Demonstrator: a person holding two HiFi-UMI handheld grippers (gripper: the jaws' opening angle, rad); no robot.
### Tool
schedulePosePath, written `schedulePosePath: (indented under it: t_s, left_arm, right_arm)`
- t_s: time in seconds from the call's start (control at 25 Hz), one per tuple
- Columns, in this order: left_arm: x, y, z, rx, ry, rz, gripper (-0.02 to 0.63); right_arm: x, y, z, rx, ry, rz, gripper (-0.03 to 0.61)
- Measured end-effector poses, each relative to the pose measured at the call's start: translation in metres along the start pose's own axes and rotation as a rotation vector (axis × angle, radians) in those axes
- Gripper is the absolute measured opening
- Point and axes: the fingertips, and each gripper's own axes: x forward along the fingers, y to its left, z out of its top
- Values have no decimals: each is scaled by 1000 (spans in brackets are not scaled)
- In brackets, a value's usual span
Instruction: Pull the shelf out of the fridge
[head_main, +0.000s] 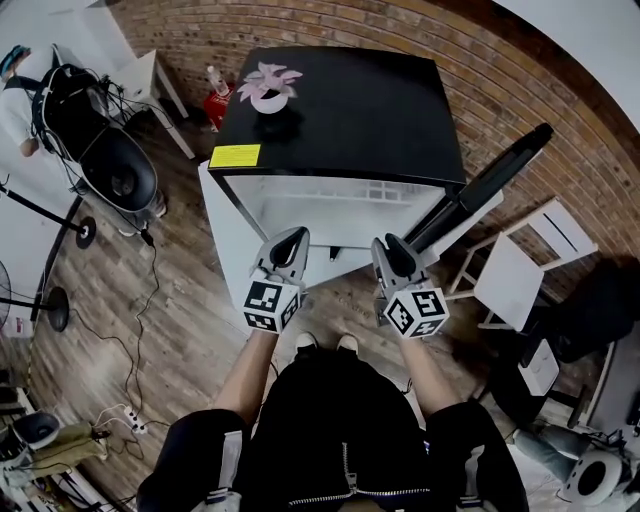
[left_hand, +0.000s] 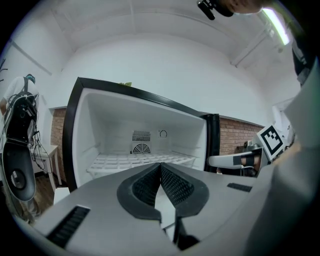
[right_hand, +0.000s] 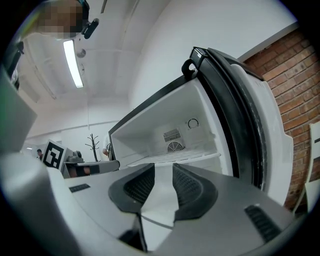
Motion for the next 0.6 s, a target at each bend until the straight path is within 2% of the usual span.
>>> schedulePosePath:
  t_s: [0.12, 0.4, 0.6]
  left_arm:
    - [1, 2, 1, -5, -4, -2, 20]
    - [-5, 3, -2, -8, -2, 0, 20]
    - [-14, 11, -6, -17, 3, 17, 20]
  right_arm:
    - [0, -2, -4, 58, 5, -3, 101]
    - [17, -30, -9, 513, -78, -62, 115]
    - [35, -40, -3, 641, -127, -94, 112]
